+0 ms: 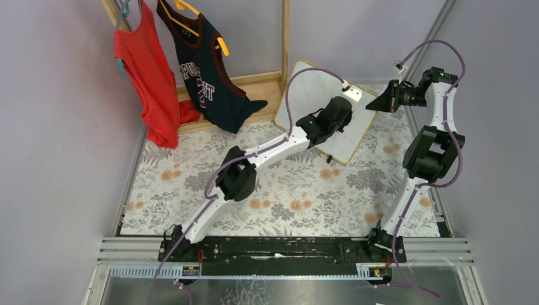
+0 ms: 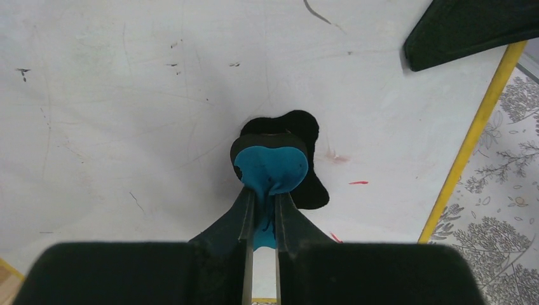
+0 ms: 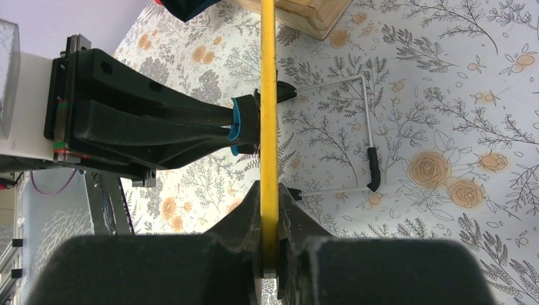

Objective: Erase the whiteboard

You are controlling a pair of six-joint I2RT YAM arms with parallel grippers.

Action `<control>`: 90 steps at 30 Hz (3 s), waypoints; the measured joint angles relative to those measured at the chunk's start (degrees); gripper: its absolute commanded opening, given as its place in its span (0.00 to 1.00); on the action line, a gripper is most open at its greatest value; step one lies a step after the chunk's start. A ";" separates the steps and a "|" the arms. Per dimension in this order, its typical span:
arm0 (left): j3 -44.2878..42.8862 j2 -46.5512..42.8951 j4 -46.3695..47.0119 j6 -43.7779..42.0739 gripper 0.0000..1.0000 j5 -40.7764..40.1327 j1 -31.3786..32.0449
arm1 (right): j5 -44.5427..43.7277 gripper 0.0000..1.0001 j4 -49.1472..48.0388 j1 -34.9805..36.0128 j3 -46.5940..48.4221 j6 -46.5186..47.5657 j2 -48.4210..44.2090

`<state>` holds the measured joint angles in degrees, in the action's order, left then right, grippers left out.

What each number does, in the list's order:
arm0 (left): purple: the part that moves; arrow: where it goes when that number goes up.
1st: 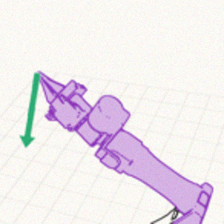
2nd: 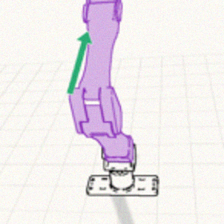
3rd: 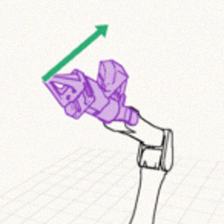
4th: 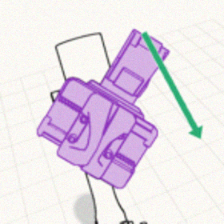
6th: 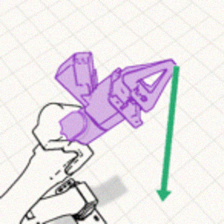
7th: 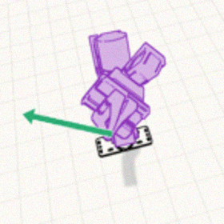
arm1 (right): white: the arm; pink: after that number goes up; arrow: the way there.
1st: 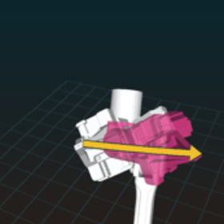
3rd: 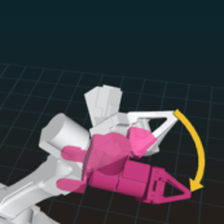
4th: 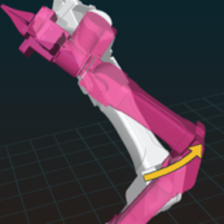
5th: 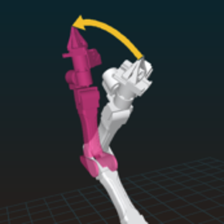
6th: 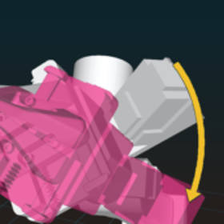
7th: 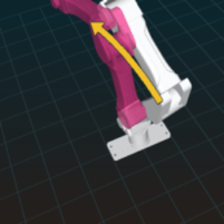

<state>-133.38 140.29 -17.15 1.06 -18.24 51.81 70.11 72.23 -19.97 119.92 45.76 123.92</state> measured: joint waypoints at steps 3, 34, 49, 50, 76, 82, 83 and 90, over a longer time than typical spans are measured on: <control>0.00 0.24 0.20 -0.39 0.00 -1.18 1.11 | 0.04 0.00 0.15 0.00 0.00 0.11 0.00; -0.52 1.90 0.33 -1.81 0.00 1.05 2.58 | 0.04 0.00 -0.74 0.04 0.00 -0.13 0.07; 1.81 -0.98 1.29 -2.34 0.00 -1.88 -2.91 | -0.04 0.00 -0.68 0.07 -0.13 -0.94 0.11; 2.14 -0.98 1.68 -2.43 0.00 -2.38 -2.49 | -0.04 0.00 -0.68 0.07 -0.13 -0.94 0.11; 15.58 -4.17 8.00 3.50 0.00 -4.96 3.45 | -0.11 0.00 -0.70 0.04 -0.13 -0.90 0.11; 15.58 -4.15 7.56 4.85 0.00 -2.54 4.94 | 0.07 0.00 -0.52 0.04 -0.13 -0.63 0.11; 15.58 -4.09 7.48 5.01 0.00 -2.10 5.55 | 0.07 0.00 -0.50 0.04 -0.13 -0.59 0.11; 15.58 -4.07 7.15 5.33 0.00 -0.79 8.22 | 0.09 0.00 -0.44 0.04 -0.13 -0.50 0.11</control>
<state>-117.80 136.22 -10.00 6.39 -19.03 60.03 70.19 71.79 -19.92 119.79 45.25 124.03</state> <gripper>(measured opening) 0.067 0.113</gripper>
